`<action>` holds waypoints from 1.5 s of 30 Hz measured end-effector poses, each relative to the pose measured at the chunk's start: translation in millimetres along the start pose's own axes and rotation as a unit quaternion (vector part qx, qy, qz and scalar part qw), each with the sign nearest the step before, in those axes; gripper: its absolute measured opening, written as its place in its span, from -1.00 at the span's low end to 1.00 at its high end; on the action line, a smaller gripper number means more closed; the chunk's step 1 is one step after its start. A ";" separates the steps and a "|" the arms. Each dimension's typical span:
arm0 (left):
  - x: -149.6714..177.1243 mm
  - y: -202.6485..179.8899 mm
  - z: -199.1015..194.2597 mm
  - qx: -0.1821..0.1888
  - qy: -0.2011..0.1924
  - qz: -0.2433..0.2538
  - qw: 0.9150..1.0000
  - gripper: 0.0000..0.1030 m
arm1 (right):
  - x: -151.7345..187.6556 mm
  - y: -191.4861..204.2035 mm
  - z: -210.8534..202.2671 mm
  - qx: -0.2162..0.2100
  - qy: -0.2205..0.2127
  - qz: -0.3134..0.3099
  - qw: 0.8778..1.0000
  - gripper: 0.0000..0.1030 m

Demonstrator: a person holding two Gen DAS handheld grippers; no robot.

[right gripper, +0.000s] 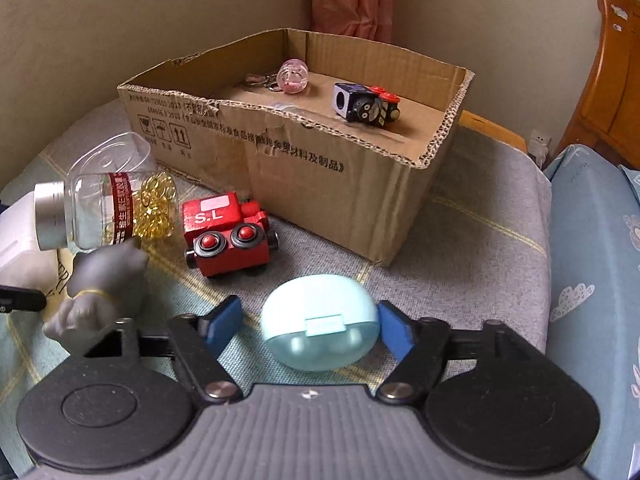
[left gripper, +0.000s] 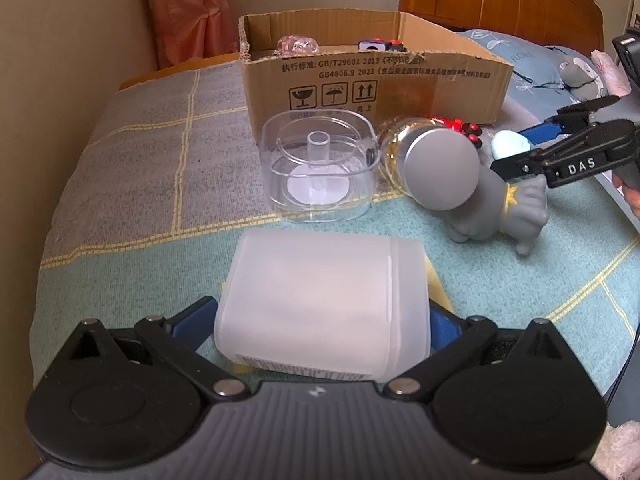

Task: Organize rigid objects
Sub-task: 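Grasp the mint-green oval case with the right gripper while the left holds the white bottle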

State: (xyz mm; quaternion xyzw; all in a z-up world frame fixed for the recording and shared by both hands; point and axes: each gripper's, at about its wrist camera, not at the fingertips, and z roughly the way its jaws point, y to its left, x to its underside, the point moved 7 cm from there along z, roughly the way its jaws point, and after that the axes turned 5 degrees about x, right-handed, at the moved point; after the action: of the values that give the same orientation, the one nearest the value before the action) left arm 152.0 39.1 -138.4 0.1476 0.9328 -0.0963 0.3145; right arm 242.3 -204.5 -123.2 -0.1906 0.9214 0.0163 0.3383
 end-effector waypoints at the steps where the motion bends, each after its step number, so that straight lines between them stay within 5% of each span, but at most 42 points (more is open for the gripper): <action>1: 0.0 -0.1 0.0 0.000 0.000 0.000 1.000 0.99 | 0.2 -0.4 -1.3 0.003 0.000 0.003 1.000 0.29; 18: -5.7 -4.5 0.2 -0.004 0.000 0.019 1.000 0.97 | 28.9 14.7 -27.6 0.014 0.021 0.024 0.999 0.33; 26: -11.2 -4.3 -0.7 0.007 0.005 0.035 0.999 0.63 | 29.4 18.6 -25.3 0.010 0.019 0.021 1.000 0.54; 35: -12.1 -4.8 -2.3 0.013 0.013 0.050 0.999 0.62 | 29.7 17.5 -28.1 0.023 0.020 0.025 0.999 0.29; 45: -24.5 -2.3 -23.2 0.013 0.022 0.063 0.998 0.62 | 27.6 16.4 -36.6 0.029 0.020 0.021 0.999 0.28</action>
State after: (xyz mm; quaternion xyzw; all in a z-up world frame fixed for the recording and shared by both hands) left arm 156.9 38.0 -105.0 0.2126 0.9268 -0.0850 0.2978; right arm 194.5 -204.5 -113.9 -0.1615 0.9319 -0.0076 0.3246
